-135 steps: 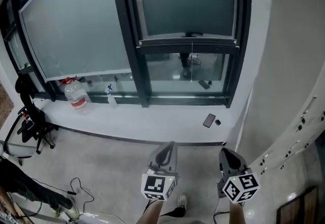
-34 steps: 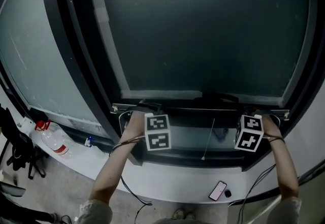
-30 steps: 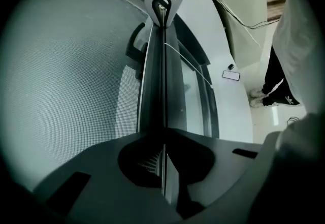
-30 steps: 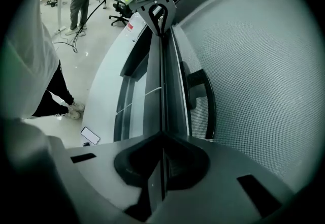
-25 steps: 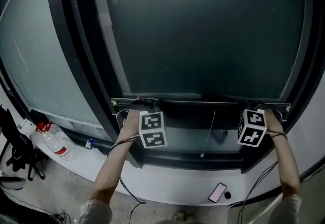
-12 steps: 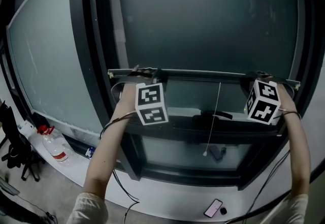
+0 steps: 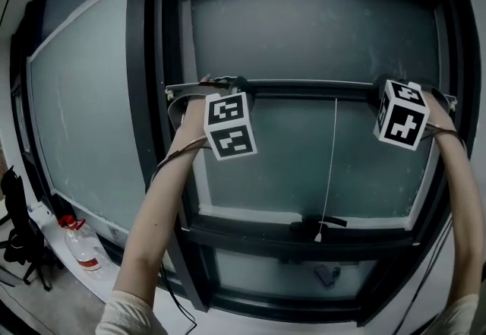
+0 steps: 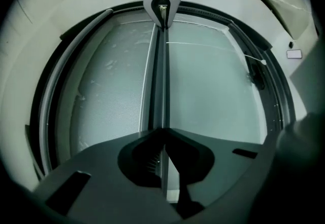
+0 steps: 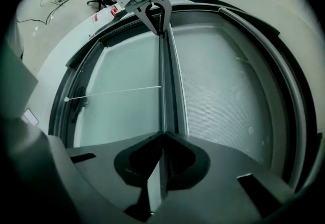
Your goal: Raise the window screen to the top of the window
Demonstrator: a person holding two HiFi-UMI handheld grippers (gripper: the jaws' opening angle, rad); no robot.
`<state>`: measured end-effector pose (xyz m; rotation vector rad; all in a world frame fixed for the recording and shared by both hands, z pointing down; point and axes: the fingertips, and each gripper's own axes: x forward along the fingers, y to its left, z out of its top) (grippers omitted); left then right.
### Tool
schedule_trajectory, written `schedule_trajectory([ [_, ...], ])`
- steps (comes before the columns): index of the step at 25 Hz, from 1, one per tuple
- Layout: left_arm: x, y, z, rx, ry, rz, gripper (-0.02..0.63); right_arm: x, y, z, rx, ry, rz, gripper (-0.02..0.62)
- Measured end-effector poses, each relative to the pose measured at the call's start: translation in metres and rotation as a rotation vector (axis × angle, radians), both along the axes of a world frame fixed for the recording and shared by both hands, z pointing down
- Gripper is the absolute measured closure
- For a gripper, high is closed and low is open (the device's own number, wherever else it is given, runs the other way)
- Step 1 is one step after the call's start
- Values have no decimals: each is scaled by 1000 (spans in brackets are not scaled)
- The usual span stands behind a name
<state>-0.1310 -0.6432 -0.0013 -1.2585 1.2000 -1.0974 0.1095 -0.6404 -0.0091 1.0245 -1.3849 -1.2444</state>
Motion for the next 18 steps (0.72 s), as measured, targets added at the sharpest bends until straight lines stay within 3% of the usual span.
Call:
schedule_trajectory([
  [4, 1, -1, -60, 126, 4, 6, 586, 2, -1, -59, 121, -31, -7, 575],
  [9, -2, 2, -125, 203, 15, -32, 586, 0, 2, -123, 254, -58, 22, 575],
  [18, -2, 3, -193, 320, 25, -11, 586, -3, 2, -191, 348, -44, 3, 575],
])
